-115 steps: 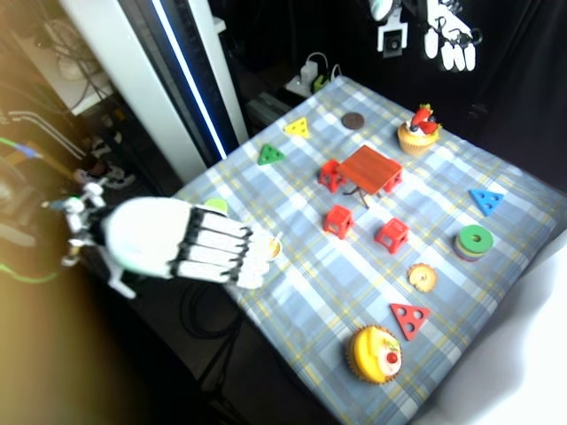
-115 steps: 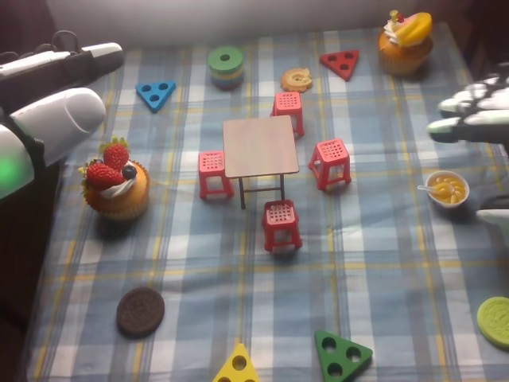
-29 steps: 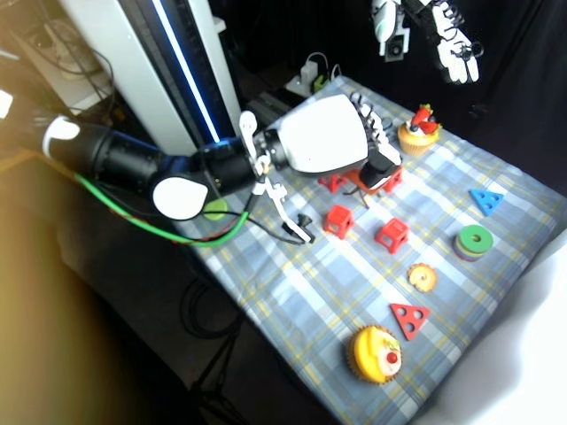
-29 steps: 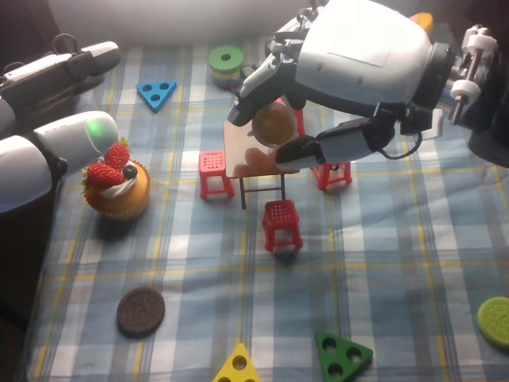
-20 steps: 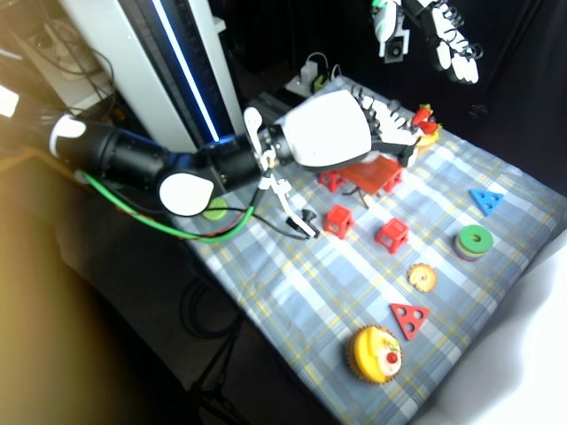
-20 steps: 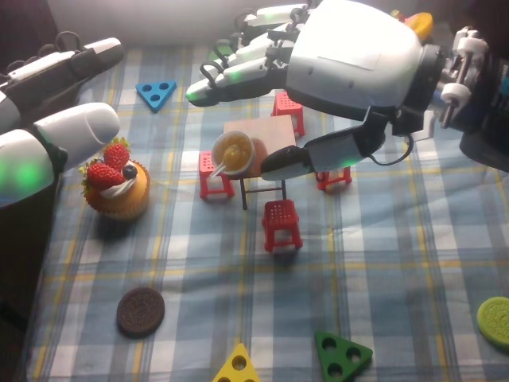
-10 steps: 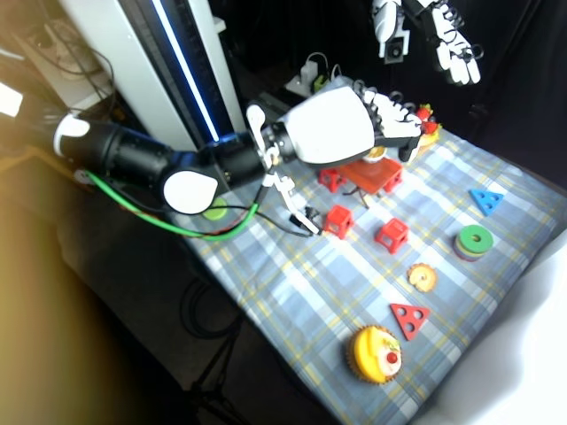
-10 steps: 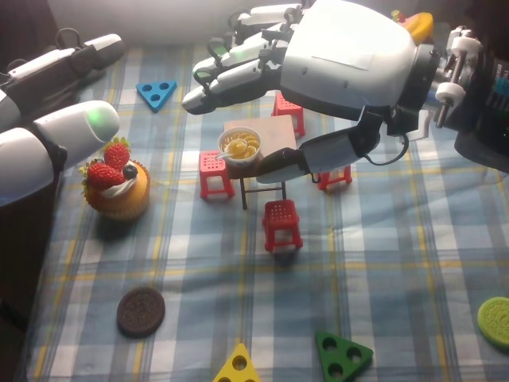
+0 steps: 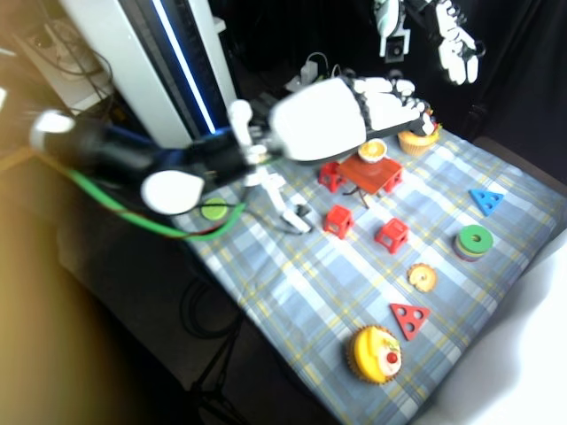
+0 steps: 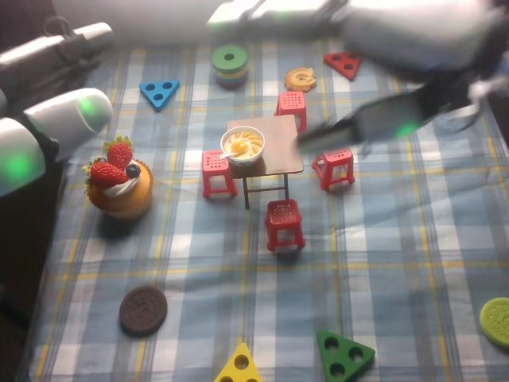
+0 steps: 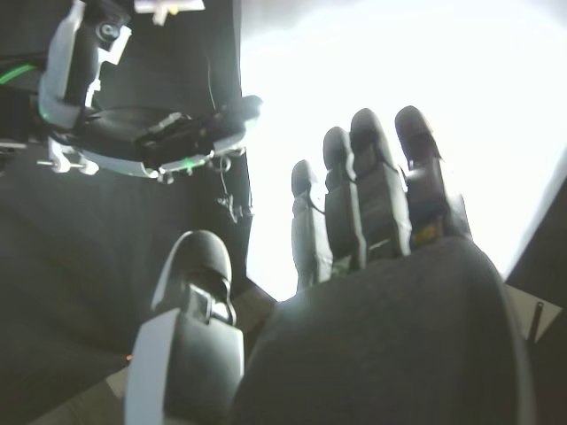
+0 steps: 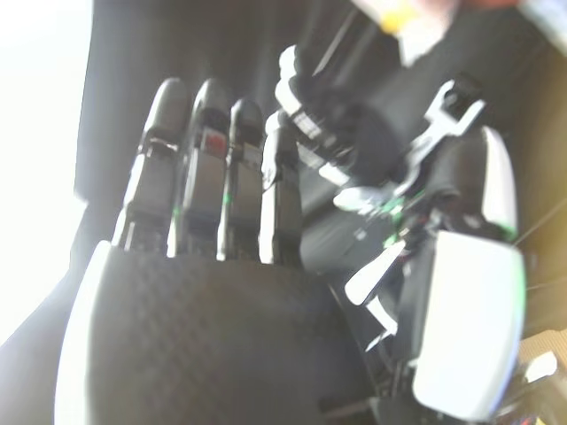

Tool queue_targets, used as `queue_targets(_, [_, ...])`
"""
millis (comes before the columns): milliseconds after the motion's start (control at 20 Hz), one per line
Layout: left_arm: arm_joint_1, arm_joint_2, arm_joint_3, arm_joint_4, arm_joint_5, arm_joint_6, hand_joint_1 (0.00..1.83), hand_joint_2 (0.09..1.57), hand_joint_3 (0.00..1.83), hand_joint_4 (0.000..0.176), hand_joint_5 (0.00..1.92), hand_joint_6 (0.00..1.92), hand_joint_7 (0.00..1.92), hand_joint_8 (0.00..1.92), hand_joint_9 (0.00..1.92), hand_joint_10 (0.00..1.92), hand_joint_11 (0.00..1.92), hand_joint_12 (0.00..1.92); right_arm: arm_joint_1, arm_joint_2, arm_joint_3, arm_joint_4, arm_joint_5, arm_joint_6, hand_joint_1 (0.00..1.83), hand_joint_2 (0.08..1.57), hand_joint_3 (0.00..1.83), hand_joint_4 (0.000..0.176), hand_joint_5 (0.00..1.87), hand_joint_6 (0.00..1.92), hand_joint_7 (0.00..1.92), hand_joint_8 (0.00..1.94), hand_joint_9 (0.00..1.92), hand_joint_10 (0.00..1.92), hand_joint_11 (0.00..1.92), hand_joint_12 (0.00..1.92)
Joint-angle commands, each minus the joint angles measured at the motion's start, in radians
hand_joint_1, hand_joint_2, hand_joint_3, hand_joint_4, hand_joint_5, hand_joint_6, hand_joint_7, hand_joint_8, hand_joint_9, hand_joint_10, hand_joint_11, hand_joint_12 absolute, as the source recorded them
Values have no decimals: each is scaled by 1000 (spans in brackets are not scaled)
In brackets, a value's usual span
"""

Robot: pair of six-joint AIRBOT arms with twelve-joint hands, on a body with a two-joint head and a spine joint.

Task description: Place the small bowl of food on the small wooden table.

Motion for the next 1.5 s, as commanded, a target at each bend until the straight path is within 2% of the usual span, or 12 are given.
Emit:
queue_targets(0, [-8, 8, -1, 3, -173, -25, 360, 1191, 0, 115, 368, 10, 375, 3, 318, 1, 0, 504, -23, 22, -10, 56, 151, 1, 926, 966, 22, 55, 277, 0, 412, 0, 394, 1, 83, 745])
queue_targets(600, [48, -29, 29, 52, -479, -348, 386, 1133, 6, 13, 112, 0, 343, 0, 389, 5, 0, 847, -574, 200, -207, 544, 738, -83, 558, 1073, 0, 0, 327, 0, 593, 2, 702, 8, 352, 827])
queue_targets(700, [49, -40, 38, 58, -498, -400, 181, 1183, 12, 30, 4, 0, 307, 1, 341, 3, 1, 765, -621, 200, -227, 564, 791, -84, 457, 1153, 14, 109, 25, 0, 263, 0, 328, 0, 38, 421])
queue_targets(800, [44, -60, 80, 68, -499, -520, 101, 1194, 5, 0, 173, 24, 240, 1, 196, 4, 0, 310, -628, 205, -246, 544, 803, -100, 509, 1153, 6, 100, 0, 0, 18, 0, 75, 5, 1, 95])
queue_targets(950, [6, -85, 139, 88, -499, -659, 139, 1228, 0, 141, 354, 14, 254, 35, 218, 13, 65, 261, -598, 210, -278, 487, 804, -137, 663, 1047, 0, 80, 0, 0, 0, 0, 0, 0, 45, 26])
queue_targets(1050, [-62, -93, 155, 140, -499, -686, 91, 1347, 0, 0, 418, 16, 195, 2, 253, 1, 35, 456, -553, 236, -297, 424, 805, -166, 318, 1108, 25, 26, 0, 0, 0, 0, 13, 4, 28, 21])
queue_targets(1150, [-113, -78, 155, 189, -499, -674, 36, 1375, 0, 0, 466, 13, 287, 3, 313, 3, 27, 731, -543, 264, -310, 412, 805, -198, 39, 1330, 14, 24, 297, 13, 285, 50, 296, 5, 21, 450])
queue_targets(1250, [-160, -69, 157, 221, -499, -667, 489, 1498, 2, 166, 338, 1829, 585, 79, 476, 46, 0, 854, -524, 283, -319, 411, 806, -199, 675, 1362, 10, 24, 503, 1273, 708, 100, 673, 117, 262, 1058])
queue_targets(1300, [-195, -75, 158, 230, -499, -668, 360, 1452, 0, 31, 270, 1043, 645, 67, 579, 76, 0, 1025, -497, 319, -344, 401, 806, -193, 717, 1373, 0, 146, 517, 1575, 871, 68, 840, 135, 433, 1174])
queue_targets(1350, [-208, -83, 157, 230, -499, -672, 320, 1462, 0, 0, 320, 599, 756, 91, 733, 170, 195, 1313, -487, 343, -364, 399, 806, -192, 894, 1318, 0, 29, 618, 1503, 927, 46, 874, 134, 418, 1260])
queue_targets(1400, [-209, -94, 157, 225, -499, -693, 544, 1453, 12, 132, 393, 1559, 881, 227, 798, 529, 379, 1381, -480, 355, -374, 407, 806, -183, 821, 1335, 5, 115, 581, 1567, 936, 201, 612, 870, 239, 1587])
queue_targets(1450, [-205, -102, 157, 219, -499, -737, 239, 1459, 6, 0, 444, 1446, 692, 906, 674, 1113, 432, 1478, -472, 348, -375, 414, 806, -164, 771, 1348, 3, 164, 562, 1594, 812, 535, 497, 1397, 286, 1843])
